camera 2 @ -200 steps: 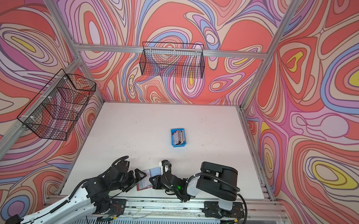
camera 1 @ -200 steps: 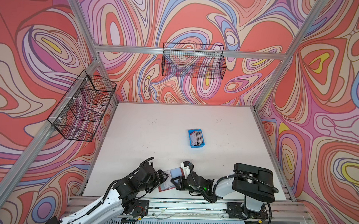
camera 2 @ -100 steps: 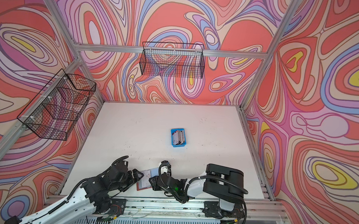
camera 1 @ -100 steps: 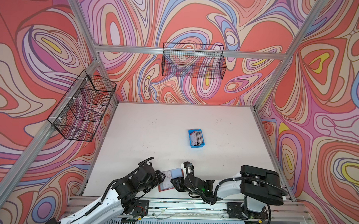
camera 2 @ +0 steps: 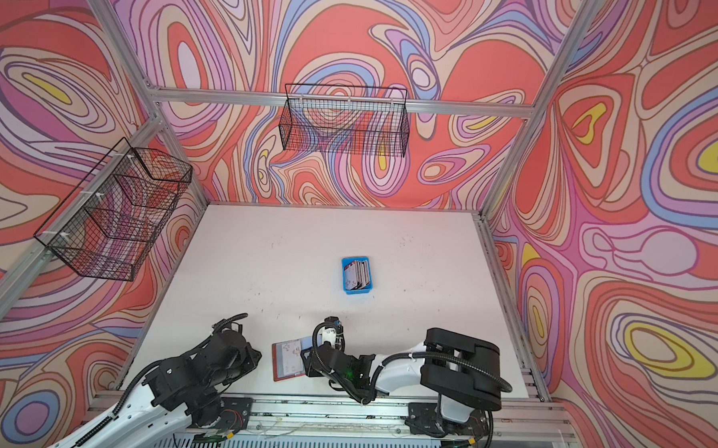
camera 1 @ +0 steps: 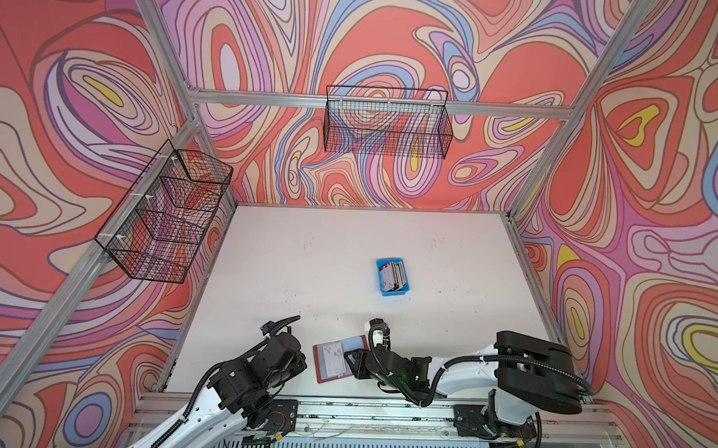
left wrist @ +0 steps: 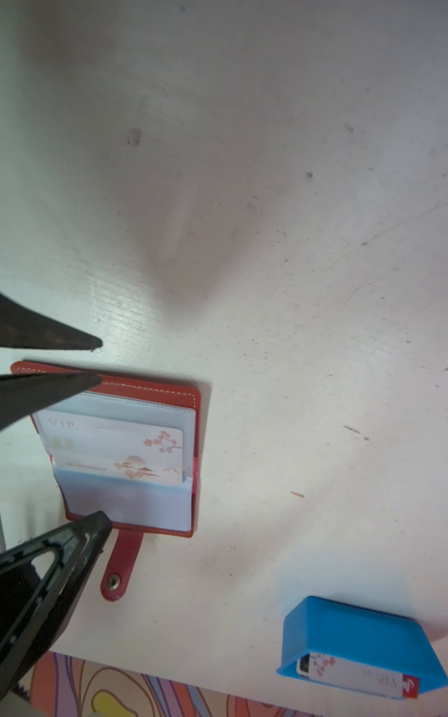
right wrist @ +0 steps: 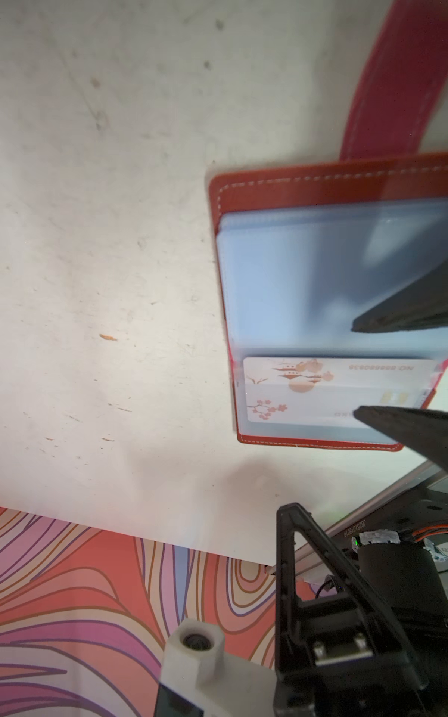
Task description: Put the credit cards into the card holder
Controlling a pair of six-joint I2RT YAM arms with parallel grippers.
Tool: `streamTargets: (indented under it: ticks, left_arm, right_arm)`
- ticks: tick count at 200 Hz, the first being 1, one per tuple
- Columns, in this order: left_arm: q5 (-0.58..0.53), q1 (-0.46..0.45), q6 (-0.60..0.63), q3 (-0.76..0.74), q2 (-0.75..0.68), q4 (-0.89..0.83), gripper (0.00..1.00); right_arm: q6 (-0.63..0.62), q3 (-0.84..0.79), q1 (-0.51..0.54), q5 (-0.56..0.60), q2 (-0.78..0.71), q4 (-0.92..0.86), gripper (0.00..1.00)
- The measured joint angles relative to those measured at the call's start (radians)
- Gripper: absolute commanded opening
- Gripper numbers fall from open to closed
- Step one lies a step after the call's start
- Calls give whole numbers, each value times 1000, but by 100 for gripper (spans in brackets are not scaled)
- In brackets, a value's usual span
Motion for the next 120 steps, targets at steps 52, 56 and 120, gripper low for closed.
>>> streamTargets:
  ticks: [52, 56, 120]
  left_arm:
    - [59, 0, 21, -17, 176, 102, 3]
    - [63, 0, 21, -17, 185, 109, 4]
    - [85, 0, 24, -43, 221, 192, 6]
  right_arm:
    - [-19, 56, 0, -8, 55, -8, 34]
    - [-20, 60, 0, -8, 60, -8, 34]
    - [-24, 80, 0, -17, 98, -20, 34]
